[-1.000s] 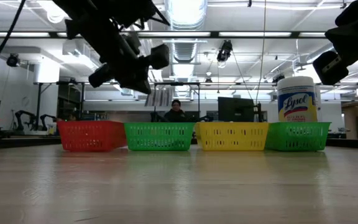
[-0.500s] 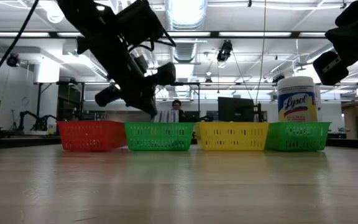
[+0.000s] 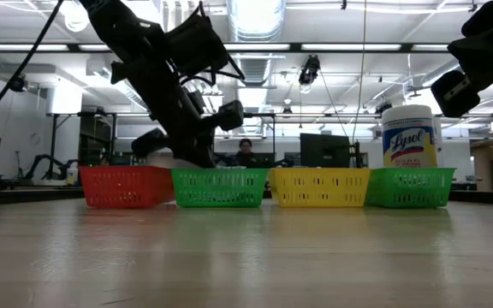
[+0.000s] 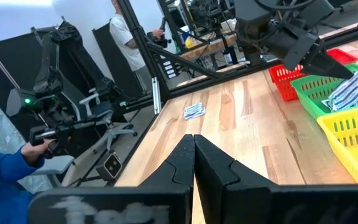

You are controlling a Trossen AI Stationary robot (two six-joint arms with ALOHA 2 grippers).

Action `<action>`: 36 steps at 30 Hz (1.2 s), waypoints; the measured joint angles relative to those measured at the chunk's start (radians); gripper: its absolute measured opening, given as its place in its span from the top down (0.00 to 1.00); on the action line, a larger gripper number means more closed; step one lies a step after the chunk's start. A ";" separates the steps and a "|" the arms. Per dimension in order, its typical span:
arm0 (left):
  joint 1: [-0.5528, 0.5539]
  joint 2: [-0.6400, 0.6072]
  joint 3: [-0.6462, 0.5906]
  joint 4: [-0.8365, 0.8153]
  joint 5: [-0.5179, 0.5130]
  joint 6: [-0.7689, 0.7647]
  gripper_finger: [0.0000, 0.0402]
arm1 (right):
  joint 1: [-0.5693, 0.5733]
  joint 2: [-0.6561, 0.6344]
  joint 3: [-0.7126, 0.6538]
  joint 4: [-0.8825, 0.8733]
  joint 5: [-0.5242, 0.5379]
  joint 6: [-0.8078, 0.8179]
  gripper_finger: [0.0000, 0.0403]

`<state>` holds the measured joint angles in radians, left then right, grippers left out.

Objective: Pick & Place First Aid Supplies
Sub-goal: Put the blue bandage into the left green bin

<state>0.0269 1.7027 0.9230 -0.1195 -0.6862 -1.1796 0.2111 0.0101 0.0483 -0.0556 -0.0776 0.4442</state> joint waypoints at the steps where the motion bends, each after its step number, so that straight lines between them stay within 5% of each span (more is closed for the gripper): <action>1: 0.000 0.000 0.000 0.000 0.007 0.000 1.00 | 0.000 0.000 0.000 0.000 0.000 0.000 0.98; 36: 0.000 0.001 -0.001 -0.001 0.021 -0.001 0.99 | 0.000 0.000 0.000 0.000 0.000 0.001 0.98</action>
<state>0.0269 1.7039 0.9222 -0.1200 -0.6651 -1.1811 0.2111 0.0101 0.0483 -0.0559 -0.0776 0.4450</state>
